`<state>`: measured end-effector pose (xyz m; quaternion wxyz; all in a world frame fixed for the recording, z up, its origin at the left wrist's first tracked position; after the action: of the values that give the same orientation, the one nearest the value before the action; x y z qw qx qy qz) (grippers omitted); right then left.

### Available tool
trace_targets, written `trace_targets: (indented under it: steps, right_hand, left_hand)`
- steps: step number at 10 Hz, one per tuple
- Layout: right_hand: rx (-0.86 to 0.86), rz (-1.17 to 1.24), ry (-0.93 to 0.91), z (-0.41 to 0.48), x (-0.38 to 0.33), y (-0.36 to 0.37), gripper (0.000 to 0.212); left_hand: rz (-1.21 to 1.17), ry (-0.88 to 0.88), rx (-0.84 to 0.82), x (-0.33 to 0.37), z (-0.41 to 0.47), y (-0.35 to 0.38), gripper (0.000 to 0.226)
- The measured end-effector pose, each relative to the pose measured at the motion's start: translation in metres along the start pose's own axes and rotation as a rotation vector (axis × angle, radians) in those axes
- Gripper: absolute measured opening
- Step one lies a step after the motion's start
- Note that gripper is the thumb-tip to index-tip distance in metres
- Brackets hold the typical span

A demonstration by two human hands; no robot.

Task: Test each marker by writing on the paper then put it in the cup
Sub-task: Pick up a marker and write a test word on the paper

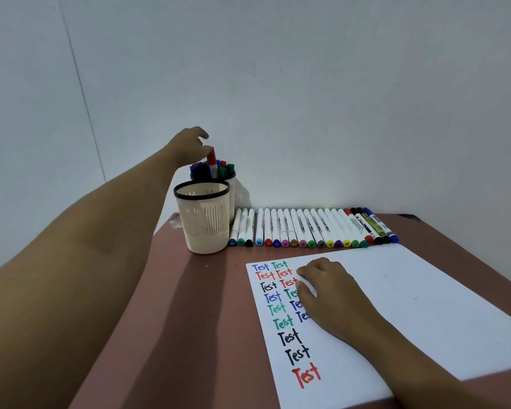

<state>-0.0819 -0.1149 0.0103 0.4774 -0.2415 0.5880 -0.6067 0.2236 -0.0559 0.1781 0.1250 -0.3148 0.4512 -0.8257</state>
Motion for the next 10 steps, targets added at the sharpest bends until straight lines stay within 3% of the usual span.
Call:
trace_targets:
  steps: [2,4,6,10]
  right_hand:
    - [0.0,0.001,-0.001,-0.001,-0.001,0.0,0.043]
    - [-0.006,0.001,-0.003,0.0,0.0,0.0,0.043]
    - [-0.002,0.003,0.002,0.001,-0.001,0.0,0.044]
    - [0.008,0.017,0.0,0.001,0.0,0.001,0.043]
  left_hand:
    - [0.091,0.003,-0.061,-0.003,-0.001,0.012,0.039]
    - [0.063,-0.049,0.019,-0.004,0.0,0.017,0.024]
    - [-0.001,0.025,0.028,0.008,-0.003,0.025,0.019]
    - [-0.028,-0.074,0.066,-0.007,-0.013,0.019,0.024]
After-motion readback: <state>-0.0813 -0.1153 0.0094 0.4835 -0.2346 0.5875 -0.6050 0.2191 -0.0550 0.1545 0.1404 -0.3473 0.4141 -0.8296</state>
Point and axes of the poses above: each hand's wrist, its own z-axis towards the middle knuckle, its own y-axis out of the palm, x = y × z, the point moved 5 cm from there along z, towards the middle knuckle, and after that the axes turned 7 degrees about -x, right-handed, at the moved point
